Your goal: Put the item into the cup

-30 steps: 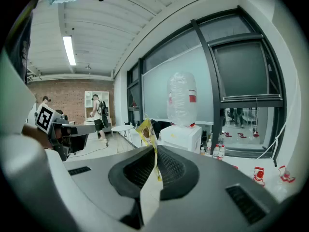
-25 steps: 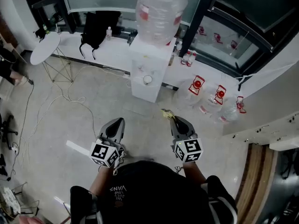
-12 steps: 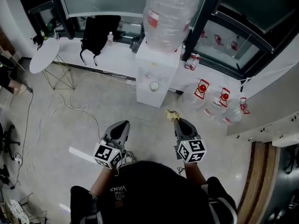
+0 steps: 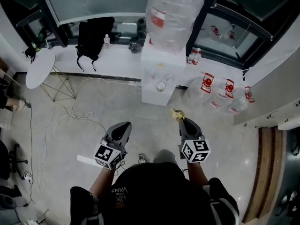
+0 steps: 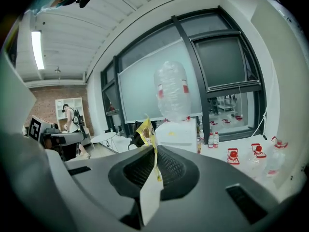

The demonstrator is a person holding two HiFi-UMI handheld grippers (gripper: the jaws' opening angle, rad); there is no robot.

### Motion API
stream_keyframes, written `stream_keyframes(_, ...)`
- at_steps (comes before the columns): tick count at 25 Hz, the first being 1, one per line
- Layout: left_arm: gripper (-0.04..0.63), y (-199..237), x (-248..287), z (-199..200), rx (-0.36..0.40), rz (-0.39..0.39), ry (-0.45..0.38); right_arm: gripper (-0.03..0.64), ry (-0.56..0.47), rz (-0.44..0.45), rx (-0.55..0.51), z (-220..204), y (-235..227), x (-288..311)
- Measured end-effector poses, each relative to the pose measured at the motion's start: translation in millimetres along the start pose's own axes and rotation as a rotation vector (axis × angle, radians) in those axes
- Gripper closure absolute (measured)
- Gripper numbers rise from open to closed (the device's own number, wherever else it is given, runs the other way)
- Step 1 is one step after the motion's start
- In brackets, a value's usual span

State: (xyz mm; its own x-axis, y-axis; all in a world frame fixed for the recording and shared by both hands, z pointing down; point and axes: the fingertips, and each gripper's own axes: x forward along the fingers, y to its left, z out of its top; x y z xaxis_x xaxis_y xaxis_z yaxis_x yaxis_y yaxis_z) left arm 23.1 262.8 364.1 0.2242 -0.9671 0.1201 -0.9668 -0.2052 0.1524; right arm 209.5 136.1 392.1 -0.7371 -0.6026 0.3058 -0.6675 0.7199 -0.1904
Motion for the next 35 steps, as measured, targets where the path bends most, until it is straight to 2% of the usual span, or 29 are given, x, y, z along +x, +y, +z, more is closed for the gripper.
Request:
stream_keyframes(6,0.577,28.7,19.5,-4.5,-0.048,-0.016,-0.004,0.565,0.056,-0.031,-0.015,-3.2,-2.2,28.0)
stream_keyframes(11,0.575,55.2,41.0,-8.5,-0.073,0.009,0.004,0.565,0.082,-0.024,-0.049,2.5,-15.3,73.3)
stream_keyframes(26,0.575,113.4,164.4,13.7,-0.056,0.043,0.017,0.565,0.144,-0.009,-0.068,25.3,-92.0,188.2)
stream_keyframes(30,0.575,122.5,190.3,11.3,-0.054,0.029,0.026,0.565,0.188,-0.022,-0.083,23.5,-103.5,205.8)
stream_keyframes(35,0.575,141.6,216.3,1.0,-0.056,-0.027,0.057,0.565,0.223,-0.067,-0.092,16.0,-112.6,232.9)
